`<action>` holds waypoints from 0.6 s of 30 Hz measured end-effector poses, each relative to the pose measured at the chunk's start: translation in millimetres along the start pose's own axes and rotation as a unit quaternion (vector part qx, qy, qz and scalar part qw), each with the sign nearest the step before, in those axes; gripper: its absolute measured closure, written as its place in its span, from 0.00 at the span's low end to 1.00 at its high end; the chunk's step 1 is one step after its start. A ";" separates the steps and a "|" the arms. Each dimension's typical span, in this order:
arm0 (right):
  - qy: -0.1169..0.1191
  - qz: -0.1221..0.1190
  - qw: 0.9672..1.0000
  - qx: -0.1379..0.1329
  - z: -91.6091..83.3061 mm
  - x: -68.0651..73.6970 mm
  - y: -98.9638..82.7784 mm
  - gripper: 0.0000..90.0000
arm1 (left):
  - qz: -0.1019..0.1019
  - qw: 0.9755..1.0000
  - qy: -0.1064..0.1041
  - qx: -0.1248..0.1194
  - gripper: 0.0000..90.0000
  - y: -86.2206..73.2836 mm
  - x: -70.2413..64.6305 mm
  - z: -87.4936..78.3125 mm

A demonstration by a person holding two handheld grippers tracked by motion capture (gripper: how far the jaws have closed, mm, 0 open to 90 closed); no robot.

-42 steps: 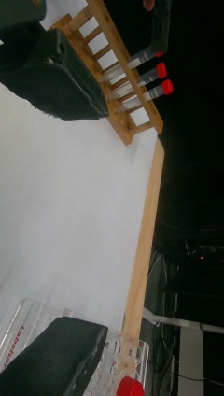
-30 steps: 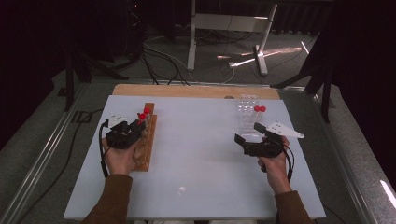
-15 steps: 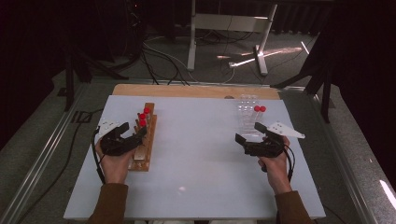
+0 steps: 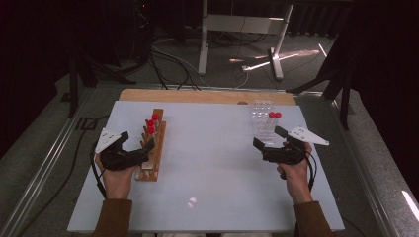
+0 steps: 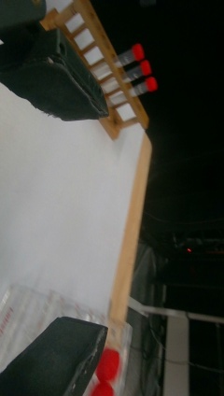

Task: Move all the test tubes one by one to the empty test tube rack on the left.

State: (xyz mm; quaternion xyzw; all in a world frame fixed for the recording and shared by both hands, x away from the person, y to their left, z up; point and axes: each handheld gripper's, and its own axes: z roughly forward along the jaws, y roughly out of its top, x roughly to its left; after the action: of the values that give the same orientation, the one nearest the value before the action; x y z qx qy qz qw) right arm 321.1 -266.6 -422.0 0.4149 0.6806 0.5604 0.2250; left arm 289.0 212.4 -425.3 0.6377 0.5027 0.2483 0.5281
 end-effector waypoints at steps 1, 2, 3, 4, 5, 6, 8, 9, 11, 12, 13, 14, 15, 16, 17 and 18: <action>-0.004 0.000 1.000 -0.006 -2.2 -2.3 4.1 0.00 | 0.006 1.000 0.001 -0.001 0.00 0.7 -1.2 -1.1; -0.008 0.001 1.000 -0.009 -3.9 -4.8 7.2 0.00 | 0.010 1.000 0.000 -0.001 0.00 1.5 -2.2 -2.0; -0.011 0.001 1.000 -0.012 -5.4 -8.0 9.8 0.00 | 0.010 1.000 -0.001 -0.001 0.01 2.2 -2.9 -2.5; -0.016 0.002 1.000 -0.015 -6.2 -10.7 11.4 0.00 | 0.013 1.000 -0.004 -0.001 0.01 3.2 -3.4 -3.2; -0.026 0.006 0.999 -0.018 -7.1 -16.2 13.6 0.00 | 0.013 1.000 -0.005 -0.002 0.01 3.8 -4.1 -3.4; -0.033 0.009 0.999 -0.019 -7.4 -21.3 14.9 0.00 | 0.015 1.000 -0.003 -0.002 0.01 4.3 -4.4 -3.6; -0.051 0.016 0.998 -0.017 -6.7 -31.7 16.6 0.00 | 0.016 1.000 -0.004 -0.004 0.01 4.7 -4.4 -3.7; -0.057 0.020 0.998 -0.016 -5.9 -36.9 17.3 0.00 | 0.017 1.000 -0.004 -0.004 0.01 4.8 -4.2 -3.8; -0.073 0.025 0.997 -0.013 -4.6 -45.9 18.6 0.00 | 0.018 1.000 -0.002 -0.005 0.01 4.8 -3.9 -4.3; -0.081 0.027 0.996 -0.012 -3.9 -49.6 19.2 0.00 | 0.018 1.000 -0.002 -0.005 0.01 4.7 -3.7 -4.7; -0.088 0.029 0.996 -0.011 -3.0 -53.1 19.7 0.00 | 0.016 1.000 -0.003 -0.006 0.01 4.7 -3.5 -4.9; -0.092 0.031 0.995 -0.009 -2.1 -55.6 20.1 0.00 | 0.014 1.000 -0.005 -0.008 0.01 4.8 -3.2 -5.5; -0.096 0.032 0.995 -0.004 -0.3 -59.3 20.6 0.00 | 0.014 1.000 -0.004 -0.010 0.01 4.9 -3.3 -6.0; -0.102 0.029 0.994 0.001 1.4 -62.0 20.7 0.00 | 0.015 1.000 -0.002 -0.012 0.01 5.0 -3.7 -6.6; -0.107 0.025 0.994 0.004 3.4 -64.4 20.7 0.00 | 0.014 1.000 0.000 -0.014 0.01 5.2 -3.9 -7.2; -0.112 0.021 0.993 0.009 5.4 -66.4 20.5 0.01 | 0.013 1.000 -0.001 -0.016 0.01 5.4 -3.8 -7.8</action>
State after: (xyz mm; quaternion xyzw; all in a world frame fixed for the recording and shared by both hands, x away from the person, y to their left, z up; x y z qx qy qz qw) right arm 368.4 -317.2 -414.5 0.4913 0.6474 0.5088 0.2839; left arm 283.1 212.6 -417.0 0.6358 0.4901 0.2622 0.5355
